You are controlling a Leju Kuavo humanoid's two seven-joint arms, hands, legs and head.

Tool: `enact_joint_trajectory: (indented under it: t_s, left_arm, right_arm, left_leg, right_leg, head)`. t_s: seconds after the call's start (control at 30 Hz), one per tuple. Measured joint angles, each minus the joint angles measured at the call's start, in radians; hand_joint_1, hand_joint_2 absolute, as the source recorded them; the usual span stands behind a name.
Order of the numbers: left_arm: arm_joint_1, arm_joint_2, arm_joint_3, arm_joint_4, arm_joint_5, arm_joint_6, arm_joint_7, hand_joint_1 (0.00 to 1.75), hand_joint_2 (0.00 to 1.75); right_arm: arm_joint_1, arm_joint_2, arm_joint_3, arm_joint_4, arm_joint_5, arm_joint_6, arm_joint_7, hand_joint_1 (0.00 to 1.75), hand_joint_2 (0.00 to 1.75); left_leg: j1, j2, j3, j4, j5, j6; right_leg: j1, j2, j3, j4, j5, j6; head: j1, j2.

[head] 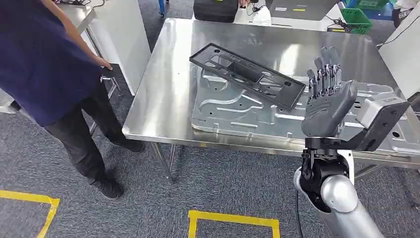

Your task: Take the parts from the cabinet and place them on the table.

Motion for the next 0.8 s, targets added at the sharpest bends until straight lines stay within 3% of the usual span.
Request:
enact_joint_trajectory:
  t_s: [0.1,0.13,0.17,0.2,0.27,0.3,0.33,0.4,0.43,0.47,0.5,0.53,0.57,0.63,0.67,0.7,0.73,0.8]
  left_arm:
    - [0.000,0.000,0.000,0.000,0.000,-0.001,0.000,0.00,0.00]
    - [0.001,0.000,0.000,0.000,0.000,-0.001,0.000,0.00,0.00]
    - [0.001,0.001,0.000,0.000,0.001,-0.001,0.001,0.00,0.00]
    - [0.001,0.001,0.000,0.000,0.002,-0.001,0.000,0.00,0.00]
    - [0.002,0.001,0.000,0.000,0.004,-0.001,-0.004,0.00,0.00]
    - [0.002,0.002,0.000,0.000,0.005,-0.001,-0.006,0.00,0.00]
    - [0.003,0.002,0.000,0.000,0.006,-0.001,-0.005,0.00,0.00]
    - [0.003,0.002,0.000,0.000,0.006,-0.001,-0.002,0.00,0.00]
    - [0.003,0.002,0.000,0.000,0.006,-0.001,0.000,0.00,0.00]
    - [0.002,0.001,0.000,0.000,0.006,-0.001,0.000,0.00,0.00]
    - [0.002,-0.001,0.000,0.000,0.005,0.000,-0.002,0.00,0.00]
    - [0.002,-0.001,0.000,0.000,0.001,0.001,-0.005,0.00,0.00]
    - [0.002,-0.001,0.000,0.000,0.000,0.002,-0.006,0.00,0.00]
    - [0.004,0.000,0.000,0.000,-0.002,0.006,-0.007,0.00,0.00]
    - [0.004,0.000,0.000,0.000,-0.003,0.007,-0.008,0.00,0.00]
    - [0.004,0.000,0.000,0.000,-0.003,0.007,-0.008,0.00,0.00]
    - [0.004,0.001,0.000,0.000,-0.003,0.007,-0.008,0.00,0.00]
    - [0.004,0.002,0.000,0.001,-0.003,0.007,-0.008,0.00,0.00]
  right_arm:
    - [0.009,0.000,-0.004,0.000,0.009,0.000,0.000,0.00,0.00]
    - [0.016,0.000,-0.006,0.000,0.011,0.000,0.000,0.00,0.00]
    - [0.023,0.000,-0.011,0.001,0.012,0.000,0.000,0.00,0.00]
    - [0.026,-0.003,-0.016,0.002,0.014,0.000,0.004,0.00,0.00]
    - [0.027,-0.004,-0.024,0.002,0.022,0.000,0.010,0.00,0.00]
    - [0.029,-0.005,-0.026,0.003,0.028,0.000,0.017,0.00,0.00]
    - [0.035,-0.007,-0.028,0.004,0.033,0.000,0.024,0.00,0.00]
    - [0.053,-0.011,-0.037,0.004,0.039,0.000,0.034,0.00,0.00]
    - [0.060,-0.014,-0.044,0.004,0.038,0.000,0.034,0.00,0.00]
    - [0.063,-0.017,-0.050,0.003,0.033,0.000,0.031,0.00,0.00]
    - [0.066,-0.022,-0.056,0.002,0.023,0.000,0.024,0.00,0.00]
    - [0.074,-0.026,-0.063,-0.001,0.011,0.000,0.013,0.00,0.00]
    - [0.087,-0.027,-0.070,-0.002,-0.001,0.000,0.004,0.00,0.00]
    - [0.113,-0.031,-0.081,-0.002,-0.016,0.000,-0.007,0.00,0.00]
    - [0.116,-0.031,-0.084,-0.002,-0.018,0.000,-0.009,0.00,0.00]
    - [0.120,-0.031,-0.087,-0.002,-0.023,0.000,-0.011,0.00,0.00]
    - [0.128,-0.031,-0.091,-0.002,-0.024,0.000,-0.011,0.00,0.00]
    - [0.142,-0.031,-0.096,-0.002,-0.024,0.000,-0.012,0.00,0.00]
  left_leg:
    - [-0.009,-0.001,-0.022,0.006,0.013,0.031]
    - [-0.005,0.001,-0.035,0.002,0.028,0.046]
    - [-0.006,0.000,-0.049,0.003,0.041,0.052]
    - [-0.007,0.000,-0.065,0.003,0.054,0.059]
    - [-0.013,-0.002,-0.100,0.004,0.082,0.065]
    - [-0.016,-0.003,-0.118,0.005,0.094,0.066]
    - [-0.019,-0.004,-0.136,0.006,0.107,0.067]
    - [-0.024,-0.005,-0.164,0.007,0.130,0.067]
    - [-0.026,-0.006,-0.174,0.007,0.139,0.066]
    - [-0.026,-0.006,-0.180,0.007,0.149,0.065]
    - [-0.032,-0.007,-0.185,0.009,0.154,0.059]
    - [-0.029,-0.003,-0.189,0.008,0.164,0.053]
    - [-0.026,-0.002,-0.192,0.006,0.173,0.049]
    - [-0.028,0.000,-0.191,-0.003,0.190,0.034]
    - [-0.025,0.001,-0.197,0.010,0.166,0.031]
    - [-0.022,0.001,-0.211,0.048,0.110,0.024]
    - [-0.018,0.000,-0.232,0.117,0.049,0.019]
    - [-0.014,0.001,-0.275,0.269,-0.020,0.007]
  right_leg:
    - [-0.008,-0.001,-0.004,-0.005,0.026,0.021]
    - [-0.012,0.003,-0.013,-0.001,0.021,0.028]
    - [-0.012,0.006,-0.024,0.017,-0.026,0.034]
    - [-0.012,0.008,-0.038,0.066,-0.093,0.037]
    - [-0.011,0.008,-0.058,0.213,-0.206,0.038]
    - [-0.010,0.009,-0.057,0.272,-0.224,0.035]
    - [-0.010,0.011,-0.046,0.297,-0.207,0.031]
    - [-0.006,0.012,0.020,0.239,-0.131,0.021]
    - [-0.002,0.013,0.079,0.160,-0.102,0.012]
    - [0.004,0.013,0.146,0.065,-0.107,0.000]
    - [0.012,0.010,0.201,-0.025,-0.135,-0.014]
    - [0.011,0.008,0.216,-0.066,-0.152,-0.016]
    - [0.014,0.008,0.211,-0.066,-0.152,-0.018]
    - [0.014,0.008,0.208,-0.078,-0.128,-0.027]
    - [0.009,0.004,0.204,-0.083,-0.114,-0.027]
    - [0.008,0.006,0.194,-0.084,-0.105,-0.036]
    - [0.008,0.006,0.184,-0.084,-0.097,-0.036]
    - [0.008,0.005,0.163,-0.080,-0.082,-0.034]
  head:
    - [0.007,0.000]
    - [0.003,0.000]
    - [0.003,0.000]
    - [0.012,0.000]
    - [0.023,0.000]
    - [0.029,0.000]
    - [0.036,0.000]
    - [0.041,0.000]
    - [0.044,0.000]
    - [0.047,0.000]
    - [0.045,0.000]
    - [0.042,0.000]
    - [0.040,0.000]
    - [0.046,0.000]
    - [0.046,0.000]
    - [0.035,0.000]
    - [0.022,0.000]
    - [0.015,0.000]
